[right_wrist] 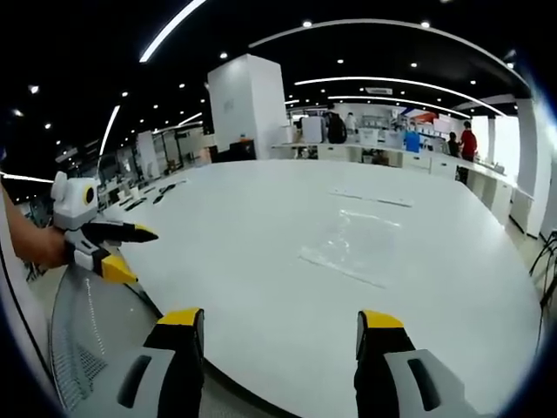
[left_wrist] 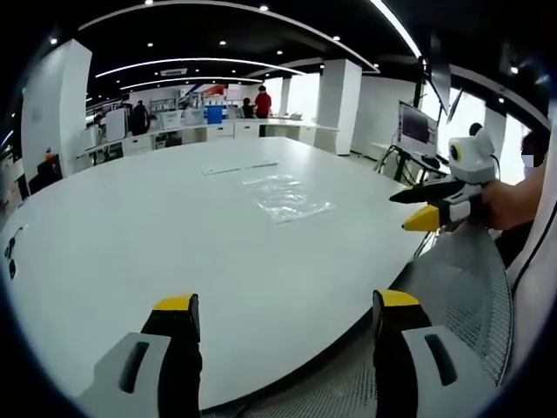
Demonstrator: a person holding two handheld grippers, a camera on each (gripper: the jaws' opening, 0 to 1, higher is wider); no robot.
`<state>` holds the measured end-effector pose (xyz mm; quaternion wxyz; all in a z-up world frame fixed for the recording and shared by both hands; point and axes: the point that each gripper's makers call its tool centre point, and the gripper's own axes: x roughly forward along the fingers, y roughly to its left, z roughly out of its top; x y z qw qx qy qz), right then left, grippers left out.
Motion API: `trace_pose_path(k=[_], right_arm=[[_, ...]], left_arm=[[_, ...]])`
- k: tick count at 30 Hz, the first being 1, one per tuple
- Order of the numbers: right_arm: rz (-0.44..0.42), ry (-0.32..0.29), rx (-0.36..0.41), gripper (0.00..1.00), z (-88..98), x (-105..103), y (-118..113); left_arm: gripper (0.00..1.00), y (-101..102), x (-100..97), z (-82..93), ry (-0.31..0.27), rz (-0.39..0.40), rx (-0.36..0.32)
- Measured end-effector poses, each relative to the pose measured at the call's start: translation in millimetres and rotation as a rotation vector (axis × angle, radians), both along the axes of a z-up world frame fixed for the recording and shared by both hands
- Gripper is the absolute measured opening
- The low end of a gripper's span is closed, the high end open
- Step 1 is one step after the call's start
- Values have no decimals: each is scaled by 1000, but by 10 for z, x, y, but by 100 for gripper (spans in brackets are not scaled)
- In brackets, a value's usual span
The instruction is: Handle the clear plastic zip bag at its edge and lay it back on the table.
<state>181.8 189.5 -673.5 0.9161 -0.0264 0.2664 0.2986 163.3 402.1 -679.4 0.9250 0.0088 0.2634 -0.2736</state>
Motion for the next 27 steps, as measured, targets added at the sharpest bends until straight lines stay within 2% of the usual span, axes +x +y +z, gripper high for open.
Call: trace_pose_path(k=[19,27], right_arm=[[33,10,-20,71,-14,-43,57],[30,6,-24,70,-31,-24,29]], left_arm=[[80,38,23,-14,-12,11,8],[79,-19,-4,28,-19,8,9]])
